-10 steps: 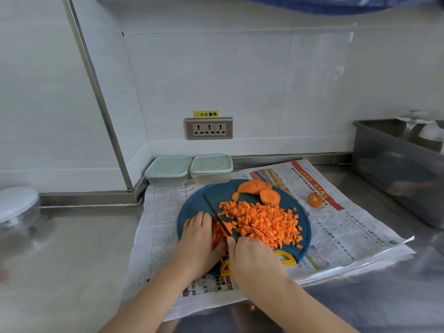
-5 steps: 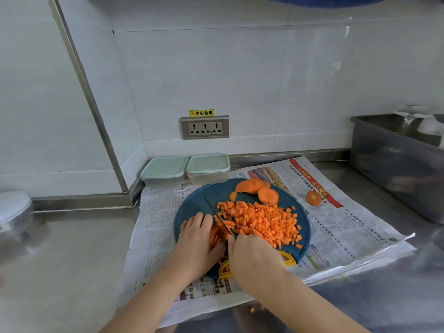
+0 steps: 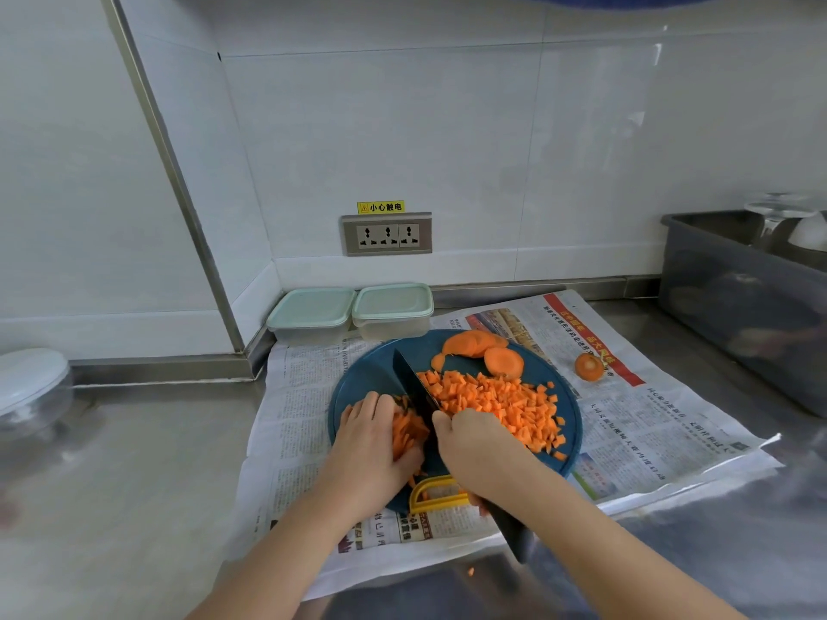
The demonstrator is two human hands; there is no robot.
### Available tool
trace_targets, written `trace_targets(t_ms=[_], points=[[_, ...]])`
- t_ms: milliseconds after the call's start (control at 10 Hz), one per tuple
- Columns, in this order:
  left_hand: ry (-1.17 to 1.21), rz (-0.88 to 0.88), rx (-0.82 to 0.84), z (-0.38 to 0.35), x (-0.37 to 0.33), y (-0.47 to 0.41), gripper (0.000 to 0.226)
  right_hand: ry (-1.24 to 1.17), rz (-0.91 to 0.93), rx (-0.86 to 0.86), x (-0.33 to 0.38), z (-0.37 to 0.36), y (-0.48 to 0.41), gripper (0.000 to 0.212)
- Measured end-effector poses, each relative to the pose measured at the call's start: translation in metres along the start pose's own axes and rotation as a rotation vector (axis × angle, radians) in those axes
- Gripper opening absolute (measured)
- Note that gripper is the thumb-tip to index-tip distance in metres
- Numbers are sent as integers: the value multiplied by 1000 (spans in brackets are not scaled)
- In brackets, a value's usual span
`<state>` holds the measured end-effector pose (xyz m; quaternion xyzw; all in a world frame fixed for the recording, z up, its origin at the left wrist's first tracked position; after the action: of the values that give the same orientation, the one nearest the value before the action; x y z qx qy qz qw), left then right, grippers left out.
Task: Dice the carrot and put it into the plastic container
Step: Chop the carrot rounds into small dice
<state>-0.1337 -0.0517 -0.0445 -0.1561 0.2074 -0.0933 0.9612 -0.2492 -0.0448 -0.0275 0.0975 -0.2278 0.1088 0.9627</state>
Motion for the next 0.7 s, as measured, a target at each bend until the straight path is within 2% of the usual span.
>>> trace_targets(t_ms=[200, 300, 400, 500, 700], points=[[2, 52, -10, 1, 2, 1, 33, -34, 2, -115, -2, 1, 11, 41], [-17, 47, -10, 3, 0, 1, 32, -54, 40, -126, 3, 1, 15, 29], [-23, 33, -6, 4, -2, 0, 30, -14, 31, -118, 0, -1, 15, 29], [-34, 35, -7, 4, -4, -1, 31, -46, 25, -179, -1, 6, 18, 39], [-33, 49, 6, 4, -3, -1, 35, -36, 75, -193, 7, 5, 19, 41]])
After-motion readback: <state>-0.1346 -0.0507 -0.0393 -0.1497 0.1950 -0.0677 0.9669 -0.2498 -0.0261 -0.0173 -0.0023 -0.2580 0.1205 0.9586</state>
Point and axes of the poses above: each hand's wrist, its own y-axis away from the middle knuckle, its own z-axis out of the back of the hand, x = y × z, the point moved 9 cm from there along -y, towards the middle knuckle, and after that the axes turned 3 degrees about -x, right-handed, at the moved point
